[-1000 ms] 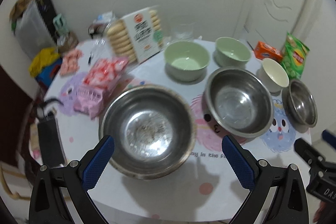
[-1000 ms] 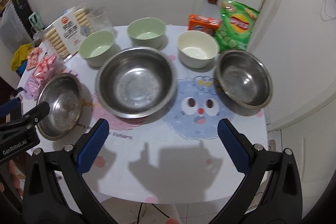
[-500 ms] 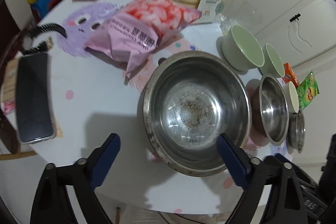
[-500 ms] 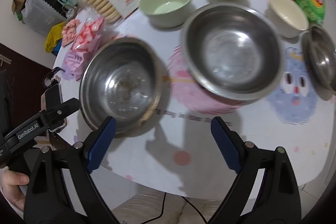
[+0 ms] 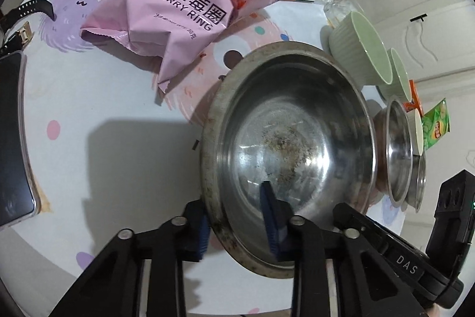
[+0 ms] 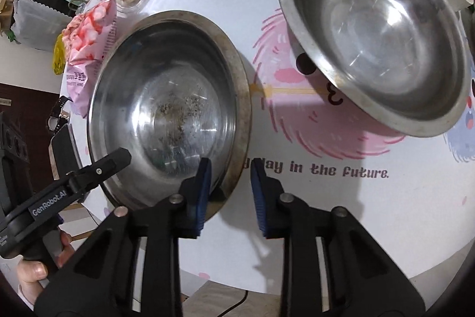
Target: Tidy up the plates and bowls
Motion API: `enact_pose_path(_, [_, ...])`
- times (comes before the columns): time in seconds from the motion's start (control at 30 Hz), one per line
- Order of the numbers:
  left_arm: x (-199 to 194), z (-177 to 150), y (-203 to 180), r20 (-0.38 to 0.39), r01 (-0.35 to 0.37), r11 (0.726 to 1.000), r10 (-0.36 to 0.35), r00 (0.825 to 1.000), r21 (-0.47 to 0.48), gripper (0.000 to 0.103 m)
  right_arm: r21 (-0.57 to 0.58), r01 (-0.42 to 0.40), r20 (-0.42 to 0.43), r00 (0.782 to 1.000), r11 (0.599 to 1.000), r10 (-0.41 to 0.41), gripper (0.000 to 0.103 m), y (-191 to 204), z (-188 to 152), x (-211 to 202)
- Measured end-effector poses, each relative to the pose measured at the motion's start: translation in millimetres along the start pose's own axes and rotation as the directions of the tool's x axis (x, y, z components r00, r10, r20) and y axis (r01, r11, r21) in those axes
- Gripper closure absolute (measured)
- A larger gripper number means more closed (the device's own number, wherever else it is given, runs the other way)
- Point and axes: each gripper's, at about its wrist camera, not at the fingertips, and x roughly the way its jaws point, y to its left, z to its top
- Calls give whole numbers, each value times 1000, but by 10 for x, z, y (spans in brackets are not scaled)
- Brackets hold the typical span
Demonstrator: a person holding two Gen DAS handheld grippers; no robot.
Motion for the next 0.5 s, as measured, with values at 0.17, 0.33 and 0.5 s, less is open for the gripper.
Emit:
enact_pose_path(0.17, [11,65,80,-10,33,999,-33,999,-16,92,-22,-3,7,1000,1000,3,83,14,11,4])
enact_pose_path(0.33, [-45,9,22,-8,63,998,-63,998,0,93,-21,0,2,1000,1000,0,83,-17,-13,-32])
enact_pose_path(0.5, [-200,-239,-124,9,86,995,-86,996,45,92,-69,-10,6,1000,998,10,82,-35,-124,-226])
